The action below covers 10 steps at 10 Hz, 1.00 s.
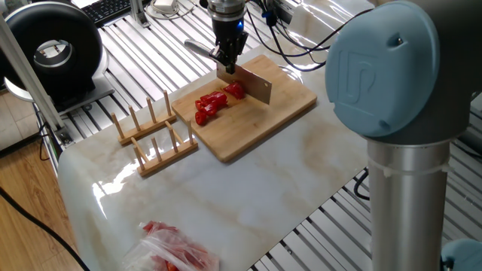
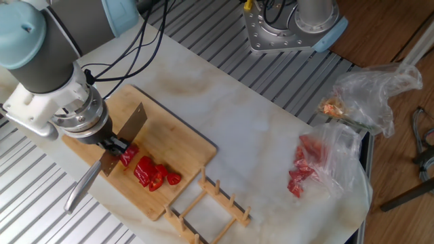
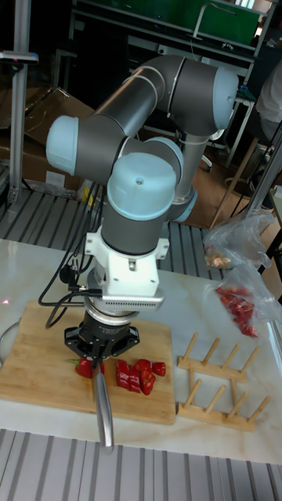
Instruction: Chop the chili peppers
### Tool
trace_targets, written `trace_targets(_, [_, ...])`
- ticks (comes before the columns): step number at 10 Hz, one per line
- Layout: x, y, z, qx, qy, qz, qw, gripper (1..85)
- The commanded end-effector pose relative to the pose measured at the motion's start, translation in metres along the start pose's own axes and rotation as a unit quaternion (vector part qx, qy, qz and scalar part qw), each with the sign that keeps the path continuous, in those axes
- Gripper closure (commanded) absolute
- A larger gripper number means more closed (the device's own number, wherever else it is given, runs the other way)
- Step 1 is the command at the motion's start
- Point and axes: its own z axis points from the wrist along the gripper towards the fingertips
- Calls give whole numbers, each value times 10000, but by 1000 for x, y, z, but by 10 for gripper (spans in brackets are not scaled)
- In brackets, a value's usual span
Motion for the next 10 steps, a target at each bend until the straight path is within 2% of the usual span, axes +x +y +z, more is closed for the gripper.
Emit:
trace_targets(1, [-1, -1, 3, -43, -26, 13, 10000, 843])
trace_targets(5, [-4, -1, 2, 55, 31, 50, 10000, 843])
trace_targets(7, [-7, 3, 6, 35, 12, 79, 10000, 843])
trace_targets(10, [-8, 1, 11, 106, 49, 61, 9999, 843])
